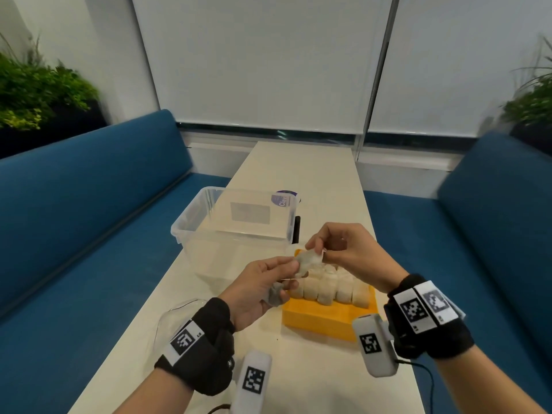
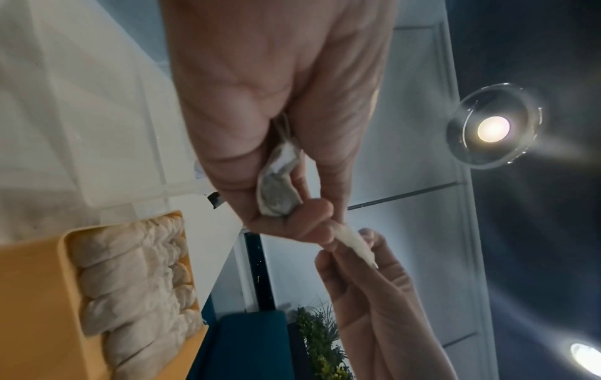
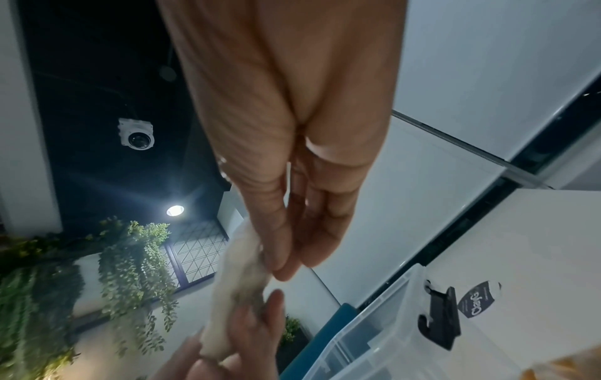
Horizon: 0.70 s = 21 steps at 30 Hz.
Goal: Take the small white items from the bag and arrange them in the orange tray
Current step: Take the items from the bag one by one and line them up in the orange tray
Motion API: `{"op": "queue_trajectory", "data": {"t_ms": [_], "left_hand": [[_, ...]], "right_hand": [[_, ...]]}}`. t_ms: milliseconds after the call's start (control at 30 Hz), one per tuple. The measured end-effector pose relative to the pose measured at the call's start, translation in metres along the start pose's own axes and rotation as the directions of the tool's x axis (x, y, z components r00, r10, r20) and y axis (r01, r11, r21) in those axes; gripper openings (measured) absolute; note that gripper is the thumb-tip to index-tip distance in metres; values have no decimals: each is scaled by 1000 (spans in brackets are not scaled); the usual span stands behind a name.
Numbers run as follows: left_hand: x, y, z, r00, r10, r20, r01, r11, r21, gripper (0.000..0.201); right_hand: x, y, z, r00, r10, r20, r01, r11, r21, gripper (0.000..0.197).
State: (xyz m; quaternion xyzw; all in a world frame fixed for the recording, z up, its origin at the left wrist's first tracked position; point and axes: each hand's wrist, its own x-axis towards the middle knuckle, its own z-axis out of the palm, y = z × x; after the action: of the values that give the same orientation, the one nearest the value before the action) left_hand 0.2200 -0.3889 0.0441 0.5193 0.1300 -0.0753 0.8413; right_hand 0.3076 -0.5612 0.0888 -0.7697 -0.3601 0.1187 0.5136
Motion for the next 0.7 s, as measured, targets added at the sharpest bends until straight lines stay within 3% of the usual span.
{"op": "queue_trajectory", "data": {"t_ms": [133,233,367,500,700], "left_hand": [[-4,0,3,986,162,-32,-153,968,198,14],[-6,-2,7,950,300,-83,-262,916,304,12],[-10,-1,11,925,371,-84,-326,887,328,15],[-14,2,12,917,394,-54,-345,855,386,33],[-10,2,14,888,459,-35,-406,818,408,11]], "right_hand": [[-5,-5,-2,990,48,-133,-42,998,43,21],[-8,-15,-1,985,106,-139,-96,993,74,26],[-11,-28,1,981,-78,-175,36,971,-235,9],[-10,-46,-2,976,-168,-141,97,907,-410,9],[-13,-65,-4,970,-237,-59,174,838,-518,11]]}}
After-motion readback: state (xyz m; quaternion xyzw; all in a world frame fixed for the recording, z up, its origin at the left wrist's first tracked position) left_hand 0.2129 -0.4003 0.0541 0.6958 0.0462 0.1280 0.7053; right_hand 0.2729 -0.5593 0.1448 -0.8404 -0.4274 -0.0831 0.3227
